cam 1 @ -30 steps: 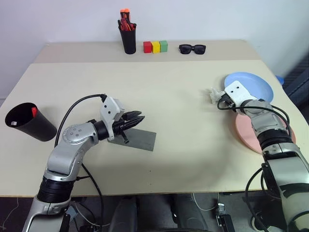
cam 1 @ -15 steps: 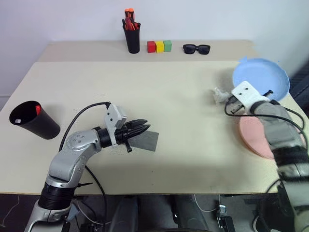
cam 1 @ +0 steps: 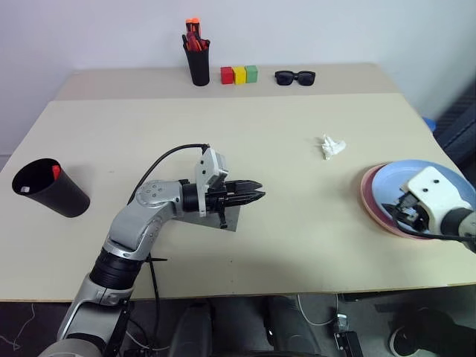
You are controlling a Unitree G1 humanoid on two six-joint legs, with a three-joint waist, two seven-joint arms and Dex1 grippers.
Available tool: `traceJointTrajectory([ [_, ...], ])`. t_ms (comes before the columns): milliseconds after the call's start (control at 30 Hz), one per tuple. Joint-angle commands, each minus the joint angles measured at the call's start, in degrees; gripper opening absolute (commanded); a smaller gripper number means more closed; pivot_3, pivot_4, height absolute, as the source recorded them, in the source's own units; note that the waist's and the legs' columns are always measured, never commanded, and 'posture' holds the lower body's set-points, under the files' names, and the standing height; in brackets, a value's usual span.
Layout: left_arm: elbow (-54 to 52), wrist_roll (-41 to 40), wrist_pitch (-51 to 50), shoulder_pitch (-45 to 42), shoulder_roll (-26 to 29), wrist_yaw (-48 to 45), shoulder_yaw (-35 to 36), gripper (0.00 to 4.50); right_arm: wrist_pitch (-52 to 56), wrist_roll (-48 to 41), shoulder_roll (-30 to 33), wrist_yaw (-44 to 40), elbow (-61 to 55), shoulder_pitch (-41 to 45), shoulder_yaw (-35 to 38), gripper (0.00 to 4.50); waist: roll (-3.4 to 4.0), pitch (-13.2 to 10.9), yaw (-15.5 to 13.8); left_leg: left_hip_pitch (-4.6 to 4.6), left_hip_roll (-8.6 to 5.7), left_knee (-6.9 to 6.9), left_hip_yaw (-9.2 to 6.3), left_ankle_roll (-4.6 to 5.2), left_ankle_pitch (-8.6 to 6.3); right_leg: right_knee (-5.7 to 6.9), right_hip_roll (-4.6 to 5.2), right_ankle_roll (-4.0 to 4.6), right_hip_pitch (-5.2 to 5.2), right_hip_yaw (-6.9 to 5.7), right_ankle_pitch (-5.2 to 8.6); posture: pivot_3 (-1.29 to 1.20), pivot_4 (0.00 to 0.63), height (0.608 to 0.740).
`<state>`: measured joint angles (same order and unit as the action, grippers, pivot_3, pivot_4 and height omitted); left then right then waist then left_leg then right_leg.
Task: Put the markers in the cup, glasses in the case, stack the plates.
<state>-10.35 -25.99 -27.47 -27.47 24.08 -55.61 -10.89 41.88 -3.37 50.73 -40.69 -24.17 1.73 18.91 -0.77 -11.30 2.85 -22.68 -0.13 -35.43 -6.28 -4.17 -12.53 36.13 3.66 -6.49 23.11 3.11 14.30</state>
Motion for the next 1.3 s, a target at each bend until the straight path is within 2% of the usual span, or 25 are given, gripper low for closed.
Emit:
traceJointTrajectory([
  [33,-1.6,1.1,1.8,0.7,0.5,0.4,0.1,0.82,-5.4,2.0,-4.7,5.5,5.3,9.0,-7.0,3.37,-0.02,0.0,0.2,0.11,0.02,0.07,0.00,0.00,0.00,0.00,-0.02,0.01,-0.06,0.01,0.00,0.00,0.150,0.740],
  [133,-3.1,1.7,1.7,2.8,1.6,2.8,2.2,0.82,-11.9,6.5,-12.9,12.1,19.6,20.8,-15.5,3.37,-0.12,0.0,0.8,0.18,0.04,0.18,0.00,0.00,0.00,-0.01,-0.04,0.11,-0.09,0.03,-0.06,0.00,0.150,0.740],
  [200,-4.7,1.4,0.6,4.3,2.1,5.1,4.1,0.82,-16.7,8.7,-17.1,16.0,31.3,27.8,-18.1,3.37,-0.08,0.0,0.6,0.15,0.03,0.22,-0.01,0.00,0.01,0.00,-0.03,0.11,-0.07,0.05,-0.06,0.00,0.150,0.740],
  [367,-9.5,1.1,-1.1,9.2,3.5,9.2,7.0,0.82,-28.5,12.7,-21.2,23.8,56.6,39.9,-21.7,3.37,-0.04,-0.1,-0.4,0.06,0.02,0.31,-0.01,0.00,0.01,-0.02,0.00,-0.16,0.02,0.04,-0.16,0.00,0.150,0.740],
  [467,-11.6,0.9,-1.3,11.9,3.7,11.2,8.2,0.82,-33.6,15.0,-21.2,26.4,65.6,43.8,-23.4,2.60,-0.04,-0.1,-0.6,0.00,0.01,0.36,-0.02,0.00,0.00,-0.04,0.01,-0.17,0.06,0.02,-0.15,0.00,0.150,0.740],
  [600,-12.8,0.6,-1.3,14.0,3.4,12.7,9.0,0.82,-36.7,15.4,-21.2,27.0,69.9,45.6,-23.7,0.47,-0.04,-0.1,-0.4,-0.01,0.01,0.37,-0.02,0.01,-0.01,-0.03,0.00,-0.17,0.08,0.02,-0.15,0.00,0.150,0.740],
  [633,-12.7,0.7,-1.0,14.3,3.4,12.8,8.9,0.82,-37.3,15.7,-21.1,27.2,69.8,45.5,-23.9,0.05,-0.04,-0.1,-0.3,0.00,0.01,0.36,-0.02,0.01,-0.01,-0.03,0.00,-0.18,0.08,0.02,-0.15,0.00,0.150,0.740],
  [733,-11.8,1.1,0.0,14.5,3.2,12.7,8.7,0.82,-37.6,16.5,-20.2,26.8,65.4,43.6,-24.0,0.05,-0.03,-0.1,-0.1,0.00,0.01,0.34,-0.01,0.01,-0.01,-0.02,-0.01,-0.18,0.08,0.04,-0.15,0.00,0.150,0.740],
  [867,-9.7,1.6,1.8,14.4,3.2,12.4,9.4,0.82,-31.1,15.4,-15.2,21.8,46.0,35.2,-21.2,0.05,-0.01,-0.1,-0.5,0.01,0.01,0.34,-0.03,0.01,-0.01,0.00,-0.02,-0.19,0.08,0.03,-0.14,0.00,0.150,0.740],
  [900,-9.2,1.6,2.3,14.4,3.3,12.3,9.6,0.82,-28.5,14.8,-13.6,20.5,40.2,32.5,-19.6,0.05,-0.01,-0.1,-0.5,0.00,0.01,0.34,-0.03,0.01,-0.01,-0.01,-0.01,-0.20,0.08,0.03,-0.13,0.00,0.150,0.740],
  [1000,-6.7,1.9,4.4,14.7,4.0,10.4,9.9,0.82,-14.5,9.0,-7.0,12.5,18.4,19.6,-8.1,0.05,0.05,-0.1,-1.7,-0.09,-0.02,0.33,-0.06,0.05,-0.03,-0.03,0.03,-0.26,0.10,0.00,-0.10,0.00,0.150,0.740],
  [1067,-4.9,2.2,5.4,14.4,4.2,9.5,9.5,0.82,-8.4,7.3,-4.2,9.6,11.4,13.2,-3.3,0.05,0.07,0.0,-2.1,-0.11,-0.03,0.29,-0.05,0.10,-0.06,-0.05,0.04,-0.26,0.10,0.01,-0.09,0.00,0.150,0.740],
  [1167,-2.8,2.8,7.9,14.3,3.9,9.1,9.8,0.82,-3.6,4.9,-1.7,5.9,6.6,6.1,0.6,0.86,0.01,0.0,-1.6,-0.05,-0.02,0.25,-0.01,0.11,-0.07,-0.07,0.02,-0.06,0.05,0.02,0.02,0.00,0.150,0.740],
  [1300,0.5,4.5,11.1,13.9,2.9,11.2,11.3,0.82,-5.0,5.6,-2.1,7.7,5.9,4.0,1.1,2.85,0.00,0.0,-0.9,0.23,0.01,0.21,0.11,0.12,-0.07,-0.06,0.02,0.06,-0.12,0.09,0.02,0.00,0.150,0.740],
])
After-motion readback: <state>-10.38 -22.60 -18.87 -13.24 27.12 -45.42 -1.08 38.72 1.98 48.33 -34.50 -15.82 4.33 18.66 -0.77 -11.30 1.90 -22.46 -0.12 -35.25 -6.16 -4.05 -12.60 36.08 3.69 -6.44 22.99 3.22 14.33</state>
